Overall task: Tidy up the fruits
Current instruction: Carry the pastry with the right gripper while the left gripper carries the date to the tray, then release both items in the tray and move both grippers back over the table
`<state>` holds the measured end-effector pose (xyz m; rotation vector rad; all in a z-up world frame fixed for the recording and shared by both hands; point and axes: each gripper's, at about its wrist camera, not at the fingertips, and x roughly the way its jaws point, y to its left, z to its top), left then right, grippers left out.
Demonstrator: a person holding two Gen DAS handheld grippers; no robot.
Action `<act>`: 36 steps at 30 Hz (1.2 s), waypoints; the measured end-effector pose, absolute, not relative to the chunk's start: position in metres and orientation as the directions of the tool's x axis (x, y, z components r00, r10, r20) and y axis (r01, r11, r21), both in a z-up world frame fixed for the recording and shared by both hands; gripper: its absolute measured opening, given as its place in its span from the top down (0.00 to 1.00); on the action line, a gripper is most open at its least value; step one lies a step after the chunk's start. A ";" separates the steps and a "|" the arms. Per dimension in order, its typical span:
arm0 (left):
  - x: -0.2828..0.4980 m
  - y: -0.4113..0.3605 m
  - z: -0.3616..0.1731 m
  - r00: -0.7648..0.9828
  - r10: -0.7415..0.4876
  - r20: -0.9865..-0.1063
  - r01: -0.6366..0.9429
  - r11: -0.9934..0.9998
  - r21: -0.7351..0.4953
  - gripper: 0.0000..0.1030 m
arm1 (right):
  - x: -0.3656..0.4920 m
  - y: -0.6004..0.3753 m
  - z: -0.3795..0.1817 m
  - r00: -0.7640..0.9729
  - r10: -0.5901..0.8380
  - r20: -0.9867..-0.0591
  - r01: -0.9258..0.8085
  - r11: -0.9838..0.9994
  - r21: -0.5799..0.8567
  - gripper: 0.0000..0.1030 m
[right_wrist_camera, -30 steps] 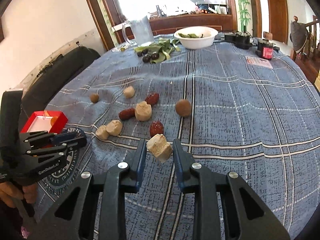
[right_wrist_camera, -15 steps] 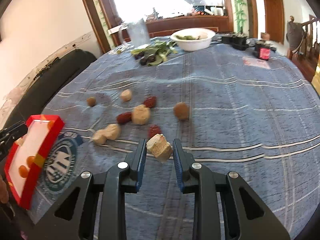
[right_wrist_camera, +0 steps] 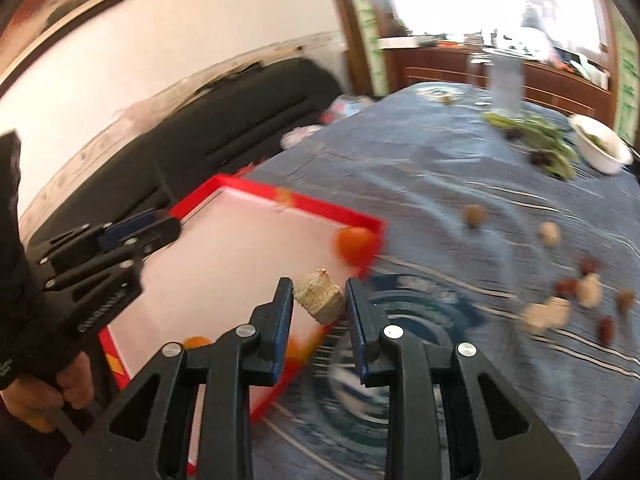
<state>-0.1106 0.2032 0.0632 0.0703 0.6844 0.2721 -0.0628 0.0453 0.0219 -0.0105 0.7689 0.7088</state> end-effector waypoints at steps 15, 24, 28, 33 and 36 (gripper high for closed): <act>-0.117 0.239 0.042 0.705 0.294 -0.645 -0.271 0.953 0.138 0.79 | -0.087 0.099 0.001 0.450 0.572 -0.686 -0.656 0.733 0.180 0.72; -0.121 0.248 0.036 0.676 0.344 -0.652 -0.315 0.934 0.166 0.50 | -0.090 0.096 0.003 0.430 0.602 -0.673 -0.675 0.709 0.203 0.58; -0.123 0.248 0.037 0.673 0.348 -0.653 -0.317 0.933 0.170 0.49 | -0.092 0.086 0.009 0.443 0.637 -0.631 -0.675 0.700 0.232 0.49; -0.123 0.239 0.037 0.677 0.340 -0.652 -0.292 0.938 0.186 0.43 | -0.088 0.068 0.012 0.475 0.629 -0.615 -0.647 0.724 0.241 0.49; -0.122 0.230 0.038 0.685 0.330 -0.650 -0.270 0.943 0.194 0.33 | -0.081 0.052 0.011 0.491 0.619 -0.613 -0.610 0.747 0.265 0.49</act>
